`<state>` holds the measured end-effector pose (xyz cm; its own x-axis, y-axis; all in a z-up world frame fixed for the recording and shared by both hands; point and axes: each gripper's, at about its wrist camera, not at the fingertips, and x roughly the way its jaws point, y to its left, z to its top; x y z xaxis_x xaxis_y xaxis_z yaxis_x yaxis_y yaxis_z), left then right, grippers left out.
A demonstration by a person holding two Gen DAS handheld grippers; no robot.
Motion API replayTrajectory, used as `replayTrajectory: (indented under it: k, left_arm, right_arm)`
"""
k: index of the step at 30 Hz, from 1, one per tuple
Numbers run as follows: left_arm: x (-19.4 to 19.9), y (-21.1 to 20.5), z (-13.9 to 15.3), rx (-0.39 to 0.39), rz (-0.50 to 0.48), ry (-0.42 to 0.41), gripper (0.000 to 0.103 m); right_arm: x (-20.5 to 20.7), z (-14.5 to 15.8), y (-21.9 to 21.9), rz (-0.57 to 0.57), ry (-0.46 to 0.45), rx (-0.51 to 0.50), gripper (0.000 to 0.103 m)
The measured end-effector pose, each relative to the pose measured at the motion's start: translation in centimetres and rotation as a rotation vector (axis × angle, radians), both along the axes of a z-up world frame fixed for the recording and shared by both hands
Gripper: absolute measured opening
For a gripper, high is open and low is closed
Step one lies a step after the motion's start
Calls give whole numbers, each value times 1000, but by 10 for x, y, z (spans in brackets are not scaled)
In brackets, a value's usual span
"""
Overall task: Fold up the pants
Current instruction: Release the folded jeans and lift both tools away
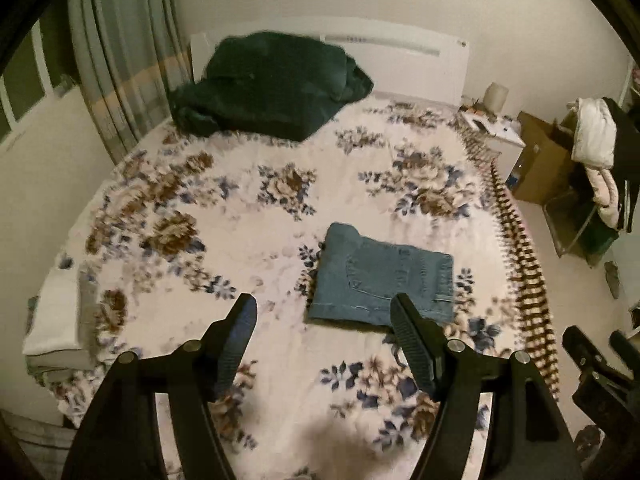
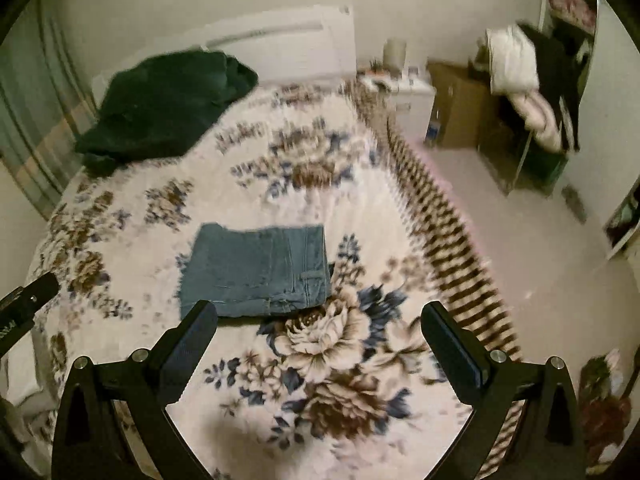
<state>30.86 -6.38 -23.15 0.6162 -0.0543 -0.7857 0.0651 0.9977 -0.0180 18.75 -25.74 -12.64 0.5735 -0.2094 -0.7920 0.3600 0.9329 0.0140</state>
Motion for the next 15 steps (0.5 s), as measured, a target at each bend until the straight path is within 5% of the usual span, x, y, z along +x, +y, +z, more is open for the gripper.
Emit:
replayTrajectory:
  k: [7, 15]
  left_arm:
    - [-90, 14, 100, 30, -66, -52, 68]
    - [-162, 37, 166, 16, -122, -100, 68]
  right_arm:
    - [-100, 140, 55, 38, -81, -75, 103]
    - [-189, 233, 102, 46, -164, -116, 103]
